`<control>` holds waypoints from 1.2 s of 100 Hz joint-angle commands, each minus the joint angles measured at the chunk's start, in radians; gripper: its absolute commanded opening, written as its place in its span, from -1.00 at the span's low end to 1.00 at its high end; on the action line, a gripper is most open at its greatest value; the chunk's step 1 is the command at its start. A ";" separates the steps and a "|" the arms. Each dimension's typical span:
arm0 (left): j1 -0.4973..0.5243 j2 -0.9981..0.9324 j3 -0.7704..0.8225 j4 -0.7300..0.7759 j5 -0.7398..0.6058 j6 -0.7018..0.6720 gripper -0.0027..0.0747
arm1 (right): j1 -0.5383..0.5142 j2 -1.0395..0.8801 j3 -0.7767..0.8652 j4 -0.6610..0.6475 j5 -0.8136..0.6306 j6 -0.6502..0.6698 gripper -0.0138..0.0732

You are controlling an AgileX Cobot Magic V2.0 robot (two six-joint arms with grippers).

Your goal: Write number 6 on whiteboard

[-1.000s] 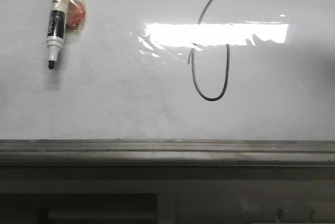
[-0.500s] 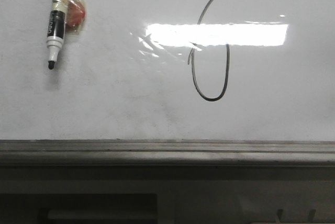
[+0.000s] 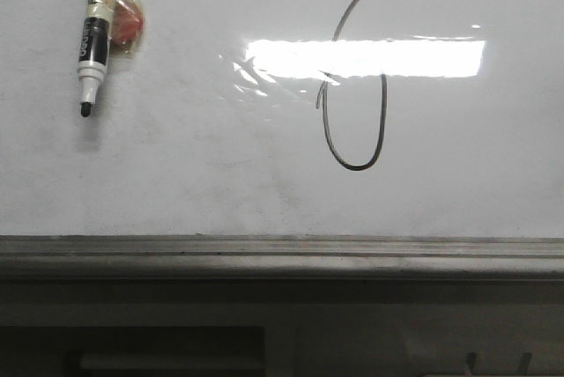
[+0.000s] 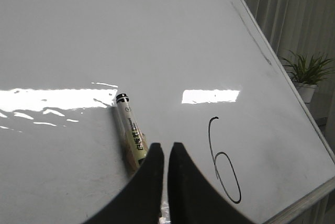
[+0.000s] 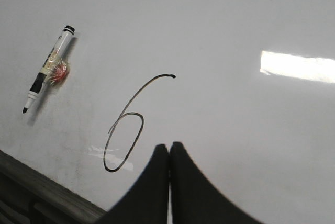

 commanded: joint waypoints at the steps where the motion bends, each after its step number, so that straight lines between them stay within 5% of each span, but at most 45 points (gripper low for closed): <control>1: 0.003 -0.028 -0.026 -0.002 -0.022 0.003 -0.98 | -0.006 -0.009 -0.023 0.038 -0.046 -0.011 -0.79; 75: 0.003 -0.028 -0.022 0.001 -0.022 0.003 -0.98 | -0.006 -0.009 -0.023 0.038 -0.046 -0.011 -0.79; 85: 0.007 -0.014 -0.010 0.162 -0.018 -0.045 -0.98 | -0.006 -0.009 -0.023 0.038 -0.046 -0.011 -0.79; 96: 0.066 0.034 0.020 0.507 -0.043 -0.348 -0.98 | -0.006 -0.009 -0.023 0.038 -0.046 -0.011 -0.79; 107: 0.201 0.080 0.050 0.805 -0.067 -0.667 -0.98 | -0.006 -0.009 -0.023 0.038 -0.046 -0.011 -0.79; 120: 0.379 0.083 0.072 1.063 -0.050 -0.847 -0.98 | -0.006 -0.009 -0.023 0.038 -0.046 -0.011 -0.79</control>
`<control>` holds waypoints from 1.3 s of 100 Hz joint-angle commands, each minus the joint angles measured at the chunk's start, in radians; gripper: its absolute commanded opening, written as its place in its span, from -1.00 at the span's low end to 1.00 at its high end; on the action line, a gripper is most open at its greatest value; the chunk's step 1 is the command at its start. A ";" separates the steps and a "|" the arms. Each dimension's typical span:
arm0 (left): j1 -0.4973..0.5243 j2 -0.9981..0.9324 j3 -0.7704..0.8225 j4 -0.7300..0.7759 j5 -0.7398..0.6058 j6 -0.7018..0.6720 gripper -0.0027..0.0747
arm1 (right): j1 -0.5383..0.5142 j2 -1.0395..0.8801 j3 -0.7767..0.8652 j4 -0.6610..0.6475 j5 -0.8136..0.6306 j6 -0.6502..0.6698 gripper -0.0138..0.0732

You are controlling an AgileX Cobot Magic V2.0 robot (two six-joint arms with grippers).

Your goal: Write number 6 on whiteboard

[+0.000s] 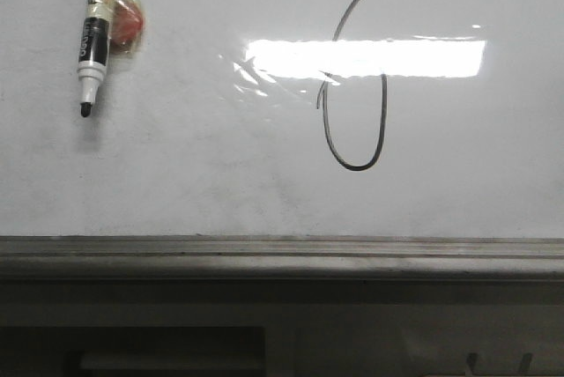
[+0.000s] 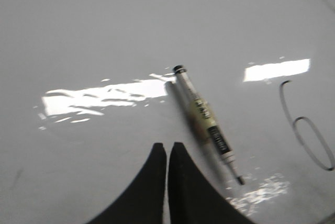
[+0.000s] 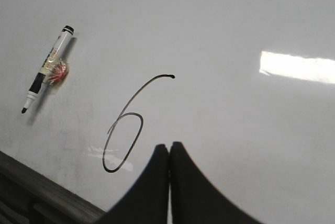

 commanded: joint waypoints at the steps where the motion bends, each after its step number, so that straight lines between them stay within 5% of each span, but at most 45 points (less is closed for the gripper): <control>1: 0.103 0.019 -0.010 0.215 -0.053 -0.164 -0.98 | -0.006 -0.009 -0.023 0.038 -0.046 -0.009 -0.79; 55: 0.459 -0.095 0.104 0.321 0.092 -0.294 -0.98 | -0.006 -0.009 -0.023 0.038 -0.046 -0.009 -0.79; 130: 0.520 -0.095 0.104 0.295 0.092 -0.294 -0.98 | -0.006 -0.009 -0.023 0.038 -0.046 -0.009 -0.79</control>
